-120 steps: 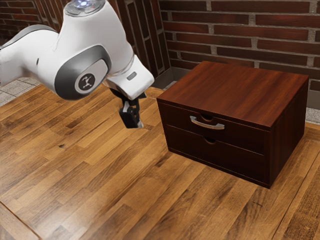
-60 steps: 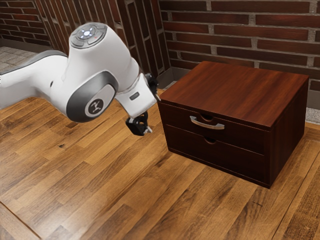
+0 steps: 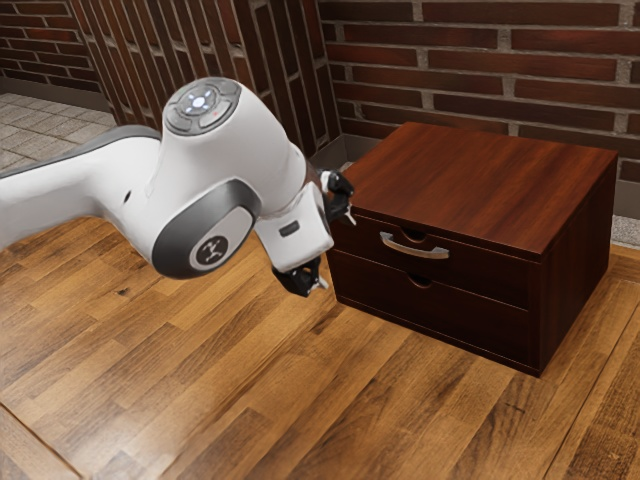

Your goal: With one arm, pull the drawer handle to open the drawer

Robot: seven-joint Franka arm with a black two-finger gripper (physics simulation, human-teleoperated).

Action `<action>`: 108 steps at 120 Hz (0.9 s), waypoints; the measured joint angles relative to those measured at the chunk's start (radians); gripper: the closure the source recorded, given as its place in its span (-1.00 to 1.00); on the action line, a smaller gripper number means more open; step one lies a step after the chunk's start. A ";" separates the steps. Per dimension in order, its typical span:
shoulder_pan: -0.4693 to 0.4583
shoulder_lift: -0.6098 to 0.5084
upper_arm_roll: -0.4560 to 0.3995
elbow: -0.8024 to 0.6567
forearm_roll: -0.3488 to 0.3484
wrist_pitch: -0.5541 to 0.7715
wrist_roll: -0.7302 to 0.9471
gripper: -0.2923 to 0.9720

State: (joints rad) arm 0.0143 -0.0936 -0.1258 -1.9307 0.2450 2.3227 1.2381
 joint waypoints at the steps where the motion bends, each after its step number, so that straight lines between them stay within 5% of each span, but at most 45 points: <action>1: -0.001 0.000 0.000 0.000 0.000 0.000 0.001 -0.54; 108: -0.088 0.030 -0.003 -0.001 0.033 0.076 0.051 -0.54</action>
State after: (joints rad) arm -0.0733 -0.0641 -0.1289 -1.9314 0.2781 2.3990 1.2887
